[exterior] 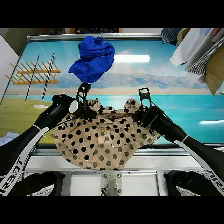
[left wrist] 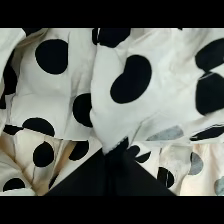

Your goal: Fold the clothes and pants, and hang the long-sleeved shirts on hangers.

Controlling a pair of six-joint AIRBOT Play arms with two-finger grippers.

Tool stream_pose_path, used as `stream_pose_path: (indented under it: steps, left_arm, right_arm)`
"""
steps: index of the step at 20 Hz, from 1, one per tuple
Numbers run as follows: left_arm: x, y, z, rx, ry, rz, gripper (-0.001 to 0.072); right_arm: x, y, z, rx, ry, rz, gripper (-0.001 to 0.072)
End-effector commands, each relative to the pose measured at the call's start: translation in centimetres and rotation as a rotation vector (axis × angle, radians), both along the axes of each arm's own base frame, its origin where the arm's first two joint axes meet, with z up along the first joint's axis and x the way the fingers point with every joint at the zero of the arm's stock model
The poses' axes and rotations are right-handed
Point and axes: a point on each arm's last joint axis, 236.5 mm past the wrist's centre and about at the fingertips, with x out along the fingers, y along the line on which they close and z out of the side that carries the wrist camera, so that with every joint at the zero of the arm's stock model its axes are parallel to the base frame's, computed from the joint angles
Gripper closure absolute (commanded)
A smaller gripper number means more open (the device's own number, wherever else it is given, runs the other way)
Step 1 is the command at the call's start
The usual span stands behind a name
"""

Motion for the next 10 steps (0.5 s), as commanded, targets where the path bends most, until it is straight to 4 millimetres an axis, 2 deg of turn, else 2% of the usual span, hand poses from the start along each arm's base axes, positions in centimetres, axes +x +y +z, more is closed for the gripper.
stream_pose_path:
  steps: [1,3,7,8,9,10]
  left_arm:
    - [-0.4,0.2,-0.1,0.010,0.018,-0.003,0.0696]
    - [-0.6,0.3,-0.1,0.013,0.024,-0.003,0.0697]
    - [-0.7,0.3,-0.1,0.016,0.031,-0.003,0.0697]
    - [-0.8,0.4,-0.1,0.017,0.034,-0.003,0.0697]
    - [-0.7,0.3,0.1,0.018,0.034,-0.003,0.0696]
    - [-0.5,0.3,0.9,0.018,0.032,-0.003,0.0696]
  right_arm:
    - [0.6,-1.2,0.3,-0.025,-0.016,-0.014,0.0550]
    - [1.2,-0.8,0.4,0.004,-0.037,-0.009,0.0546]
    - [2.7,1.4,1.1,0.085,-0.105,0.040,0.0548]
    - [3.0,1.8,1.3,0.098,-0.118,0.049,0.0588]
    - [3.1,1.9,1.5,0.101,-0.123,0.051,0.0696]
    - [3.3,1.8,2.1,0.099,-0.134,0.049,0.0699]
